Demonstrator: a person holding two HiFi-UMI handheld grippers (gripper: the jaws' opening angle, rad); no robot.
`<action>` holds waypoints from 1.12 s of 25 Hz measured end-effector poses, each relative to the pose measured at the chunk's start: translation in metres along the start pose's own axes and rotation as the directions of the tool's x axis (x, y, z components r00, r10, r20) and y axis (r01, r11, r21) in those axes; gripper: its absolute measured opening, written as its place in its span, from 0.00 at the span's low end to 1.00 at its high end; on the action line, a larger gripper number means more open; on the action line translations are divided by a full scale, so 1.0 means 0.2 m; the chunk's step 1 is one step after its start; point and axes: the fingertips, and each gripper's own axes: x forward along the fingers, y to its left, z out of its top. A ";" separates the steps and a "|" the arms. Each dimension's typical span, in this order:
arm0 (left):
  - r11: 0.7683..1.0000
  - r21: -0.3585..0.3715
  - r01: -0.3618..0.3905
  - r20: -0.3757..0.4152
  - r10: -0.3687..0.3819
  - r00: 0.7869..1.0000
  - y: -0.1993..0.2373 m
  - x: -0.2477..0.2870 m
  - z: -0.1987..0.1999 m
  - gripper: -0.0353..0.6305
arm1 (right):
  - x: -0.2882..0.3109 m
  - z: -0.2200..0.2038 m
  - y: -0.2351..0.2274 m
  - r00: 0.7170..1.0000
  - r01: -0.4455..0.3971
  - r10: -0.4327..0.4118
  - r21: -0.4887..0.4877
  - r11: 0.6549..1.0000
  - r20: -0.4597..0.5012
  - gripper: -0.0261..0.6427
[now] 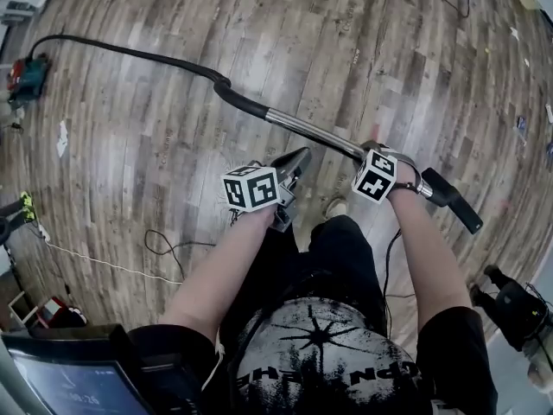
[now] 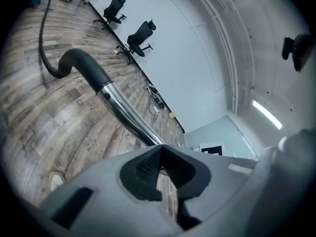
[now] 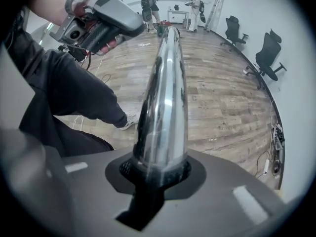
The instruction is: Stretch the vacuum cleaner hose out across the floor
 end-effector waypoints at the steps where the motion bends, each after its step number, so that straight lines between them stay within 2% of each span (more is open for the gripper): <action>1: 0.999 0.039 -0.007 -0.017 0.008 1.000 0.03 0.04 -0.02 0.05 | 0.06 -0.03 -0.01 1.000 0.003 -0.003 -0.002 1.000 0.000 0.17; 3: 0.989 0.146 -0.030 -0.051 0.038 0.998 0.09 0.11 -0.05 0.05 | 0.17 -0.11 -0.04 1.000 0.013 -0.013 -0.015 1.000 0.002 0.17; 6: 0.947 0.317 -0.055 -0.094 0.089 0.992 0.20 0.23 -0.07 0.05 | 0.36 -0.20 -0.10 0.999 0.036 -0.036 -0.036 0.999 0.005 0.17; 8: 0.920 0.388 -0.056 -0.105 0.104 0.989 0.27 0.29 -0.10 0.05 | 0.50 -0.26 -0.13 0.999 0.048 -0.048 -0.043 0.998 0.006 0.17; 12: 0.893 0.446 -0.052 -0.097 0.106 0.990 0.48 0.39 -0.15 0.05 | 0.83 -0.38 -0.17 0.998 0.059 -0.057 -0.053 0.997 0.024 0.16; 14: 0.871 0.490 -0.036 -0.111 0.103 0.989 0.58 0.46 -0.18 0.05 | 1.02 -0.44 -0.21 0.997 0.069 -0.068 -0.054 0.996 0.035 0.16; 19: 0.776 0.630 0.005 -0.114 0.086 0.990 0.85 0.65 -0.17 0.05 | 1.51 -0.62 -0.33 0.991 0.115 -0.111 -0.046 0.992 0.069 0.16; 24: 0.734 0.679 -0.018 -0.081 0.099 0.992 1.07 0.75 -0.15 0.05 | 1.96 -0.74 -0.47 0.981 0.156 -0.154 -0.006 0.988 0.115 0.14; 26: 0.715 0.698 -0.038 -0.065 0.116 0.991 1.12 0.79 -0.20 0.05 | 2.12 -0.81 -0.50 0.978 0.165 -0.164 0.001 0.986 0.130 0.13; 28: 0.708 0.703 -0.059 -0.054 0.136 0.989 1.15 0.82 -0.29 0.05 | 2.27 -0.90 -0.49 0.976 0.169 -0.168 0.004 0.986 0.136 0.13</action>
